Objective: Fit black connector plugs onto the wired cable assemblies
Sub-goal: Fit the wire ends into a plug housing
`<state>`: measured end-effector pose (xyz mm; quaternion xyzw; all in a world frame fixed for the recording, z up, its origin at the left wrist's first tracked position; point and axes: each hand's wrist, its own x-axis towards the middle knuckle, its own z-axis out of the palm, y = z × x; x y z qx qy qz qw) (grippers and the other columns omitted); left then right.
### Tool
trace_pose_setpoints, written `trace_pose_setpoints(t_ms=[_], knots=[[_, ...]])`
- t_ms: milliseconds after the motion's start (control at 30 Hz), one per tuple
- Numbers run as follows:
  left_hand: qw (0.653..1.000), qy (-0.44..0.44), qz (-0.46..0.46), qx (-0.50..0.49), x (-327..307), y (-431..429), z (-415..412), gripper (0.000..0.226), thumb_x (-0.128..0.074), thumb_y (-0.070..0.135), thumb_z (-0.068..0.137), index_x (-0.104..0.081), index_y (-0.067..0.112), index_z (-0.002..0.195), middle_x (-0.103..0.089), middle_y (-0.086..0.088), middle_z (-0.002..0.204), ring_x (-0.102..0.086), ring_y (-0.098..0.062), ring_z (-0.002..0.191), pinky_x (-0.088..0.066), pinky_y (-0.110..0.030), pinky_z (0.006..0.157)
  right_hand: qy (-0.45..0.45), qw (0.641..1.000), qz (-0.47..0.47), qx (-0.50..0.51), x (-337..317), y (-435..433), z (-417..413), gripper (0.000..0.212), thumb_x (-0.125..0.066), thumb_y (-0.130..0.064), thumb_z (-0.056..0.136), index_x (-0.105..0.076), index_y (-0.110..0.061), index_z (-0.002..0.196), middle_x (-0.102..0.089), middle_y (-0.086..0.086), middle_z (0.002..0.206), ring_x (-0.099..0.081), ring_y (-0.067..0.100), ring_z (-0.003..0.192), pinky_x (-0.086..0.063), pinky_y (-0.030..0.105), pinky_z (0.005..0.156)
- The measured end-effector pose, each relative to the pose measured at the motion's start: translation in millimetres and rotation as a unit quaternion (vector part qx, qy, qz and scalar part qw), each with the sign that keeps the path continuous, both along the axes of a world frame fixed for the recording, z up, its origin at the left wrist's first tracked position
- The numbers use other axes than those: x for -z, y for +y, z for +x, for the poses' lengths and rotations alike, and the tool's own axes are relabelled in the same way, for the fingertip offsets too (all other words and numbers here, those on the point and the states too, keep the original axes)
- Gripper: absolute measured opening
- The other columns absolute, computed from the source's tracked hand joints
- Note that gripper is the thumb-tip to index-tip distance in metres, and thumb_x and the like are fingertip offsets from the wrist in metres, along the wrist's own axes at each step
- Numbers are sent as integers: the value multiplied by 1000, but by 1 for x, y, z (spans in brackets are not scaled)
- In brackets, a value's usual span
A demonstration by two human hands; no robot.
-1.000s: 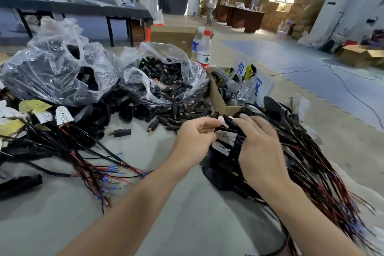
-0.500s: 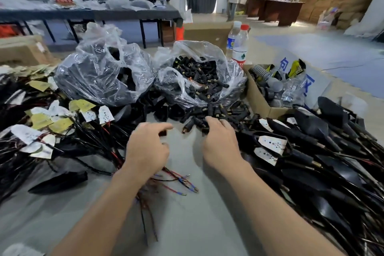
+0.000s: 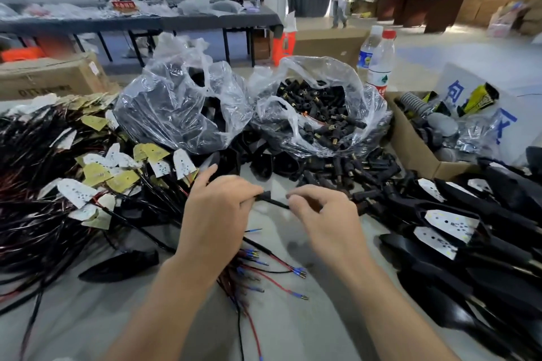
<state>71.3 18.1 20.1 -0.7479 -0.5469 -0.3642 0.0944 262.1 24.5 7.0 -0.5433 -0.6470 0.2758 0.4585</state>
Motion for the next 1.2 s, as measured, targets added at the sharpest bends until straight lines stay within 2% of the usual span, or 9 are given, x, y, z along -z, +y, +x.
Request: trace_pose_setpoints(t_ms=[133,400,567,667,733,833,1000,1100,1200], knots=[[999,-4,38,28,-7,-5,1,18,-77,9,85,-82,22,97,-78,9,90,-65,-7,89,-34,-23,104,27,993,-67,-92,-10,-3,-1,24,-58,-41,86,-73,-22,85,-66,-1,57,-44,5,46,-38,22,49],[996,-48,30,-74,1,-10,-29,24,-84,7,81,-81,22,98,-74,6,91,-59,-14,94,-35,-26,98,100,991,-78,-50,-10,13,32,24,-66,-39,73,-79,-20,76,-41,0,51,-30,18,54,-29,29,53],[988,-71,103,-86,10,-9,-27,26,-80,-4,81,-80,16,99,-64,15,95,-60,-16,101,-36,-25,100,22,980,-141,-141,-18,11,51,34,-67,-50,75,-79,-19,78,-43,0,52,-32,18,52,-29,26,51],[990,-87,98,-58,14,-6,-25,24,-79,-4,82,-80,16,97,-65,20,99,-61,-15,103,-39,-27,104,-41,938,-230,-256,-21,5,54,24,-66,-28,85,-78,-12,73,-61,3,57,-40,17,49,-34,21,47],[991,-83,102,-40,16,-5,-24,20,-78,1,85,-81,17,96,-68,19,103,-60,-11,104,-43,-30,102,-18,910,-272,-313,-21,-2,46,16,-64,-9,88,-80,-9,87,-74,7,72,-56,15,53,-44,23,53],[990,-75,115,0,16,-6,-13,14,-71,11,91,-81,18,97,-71,17,106,-61,-2,104,-46,-24,100,76,888,-289,-349,-19,-9,21,23,-63,-11,95,-73,-16,116,-75,13,80,-64,16,56,-46,24,57],[986,-168,4,-2,20,-8,4,41,-73,6,91,-71,24,128,-59,21,134,-49,20,125,-32,-4,107,179,927,-249,-214,-9,-3,2,26,-51,-8,101,-76,-8,94,-48,6,53,-34,10,42,-26,21,45],[981,-177,-70,-28,18,-4,6,50,-71,18,92,-60,36,137,-55,33,129,-42,32,115,-28,3,100,268,931,-225,-107,-6,7,9,30,-50,-8,102,-77,-10,89,-40,3,53,-27,12,45,-20,26,50],[985,-136,-97,-52,10,13,11,38,-71,23,90,-70,32,128,-70,16,124,-59,1,116,-42,-20,101,327,917,-209,-93,-7,13,14,31,-50,-7,102,-78,-12,89,-38,4,53,-24,15,48,-14,36,58]])
